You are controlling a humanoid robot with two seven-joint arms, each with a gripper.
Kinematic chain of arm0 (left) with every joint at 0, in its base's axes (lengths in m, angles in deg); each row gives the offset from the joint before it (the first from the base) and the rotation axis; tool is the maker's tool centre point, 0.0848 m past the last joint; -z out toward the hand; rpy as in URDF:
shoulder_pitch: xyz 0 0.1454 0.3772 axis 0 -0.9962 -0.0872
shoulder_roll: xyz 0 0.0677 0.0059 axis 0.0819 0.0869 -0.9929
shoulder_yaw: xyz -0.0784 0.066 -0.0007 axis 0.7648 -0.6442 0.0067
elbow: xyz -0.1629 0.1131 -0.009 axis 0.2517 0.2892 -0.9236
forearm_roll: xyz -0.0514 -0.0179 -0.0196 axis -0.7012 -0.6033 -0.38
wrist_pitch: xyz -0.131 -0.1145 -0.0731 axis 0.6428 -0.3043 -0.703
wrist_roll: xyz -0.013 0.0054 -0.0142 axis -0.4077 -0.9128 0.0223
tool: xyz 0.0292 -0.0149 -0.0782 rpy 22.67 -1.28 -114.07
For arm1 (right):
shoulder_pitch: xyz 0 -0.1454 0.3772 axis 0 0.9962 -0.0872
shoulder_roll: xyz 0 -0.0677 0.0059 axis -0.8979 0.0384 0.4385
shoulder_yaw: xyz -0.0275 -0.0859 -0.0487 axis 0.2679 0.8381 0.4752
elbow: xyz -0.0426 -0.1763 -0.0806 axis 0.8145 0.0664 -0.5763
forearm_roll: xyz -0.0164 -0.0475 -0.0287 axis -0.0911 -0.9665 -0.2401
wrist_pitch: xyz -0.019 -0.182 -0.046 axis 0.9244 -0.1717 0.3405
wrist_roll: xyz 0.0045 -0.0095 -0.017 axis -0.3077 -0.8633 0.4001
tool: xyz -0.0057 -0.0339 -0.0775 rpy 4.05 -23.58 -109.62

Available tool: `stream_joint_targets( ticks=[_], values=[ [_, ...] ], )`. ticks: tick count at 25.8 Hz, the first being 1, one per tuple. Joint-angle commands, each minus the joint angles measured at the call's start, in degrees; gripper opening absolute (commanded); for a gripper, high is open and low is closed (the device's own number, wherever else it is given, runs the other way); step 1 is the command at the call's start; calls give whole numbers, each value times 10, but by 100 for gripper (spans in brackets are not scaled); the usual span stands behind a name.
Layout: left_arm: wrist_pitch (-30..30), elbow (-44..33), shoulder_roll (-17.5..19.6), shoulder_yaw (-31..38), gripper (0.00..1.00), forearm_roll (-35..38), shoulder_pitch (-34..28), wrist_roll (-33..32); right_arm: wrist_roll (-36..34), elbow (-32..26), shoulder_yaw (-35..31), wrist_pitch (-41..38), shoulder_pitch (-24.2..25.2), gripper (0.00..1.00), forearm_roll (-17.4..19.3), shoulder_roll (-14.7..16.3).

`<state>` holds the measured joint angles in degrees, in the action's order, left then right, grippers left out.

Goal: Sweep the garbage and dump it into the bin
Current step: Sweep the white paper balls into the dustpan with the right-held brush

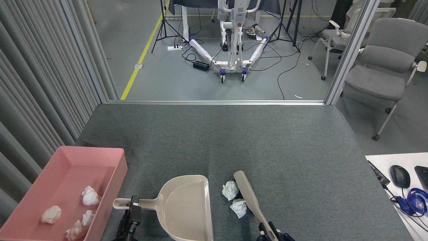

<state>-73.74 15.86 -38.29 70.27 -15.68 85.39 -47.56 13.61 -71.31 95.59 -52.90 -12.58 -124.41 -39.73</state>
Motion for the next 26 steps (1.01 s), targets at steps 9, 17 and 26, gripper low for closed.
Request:
stream_joint_targets(
  ticks=[9,17,26],
  values=[
    [-18,4,4,-3,28,2,0,1,20,-2,125,54,-11,0,-11,-58],
    [-27,4,7,-3,24,2,0,0,12,-14,173,60,-11,0,-15,-84],
    [-38,3,7,-3,19,-1,-3,-3,-51,-74,128,82,-8,0,-12,-57]
  ],
)
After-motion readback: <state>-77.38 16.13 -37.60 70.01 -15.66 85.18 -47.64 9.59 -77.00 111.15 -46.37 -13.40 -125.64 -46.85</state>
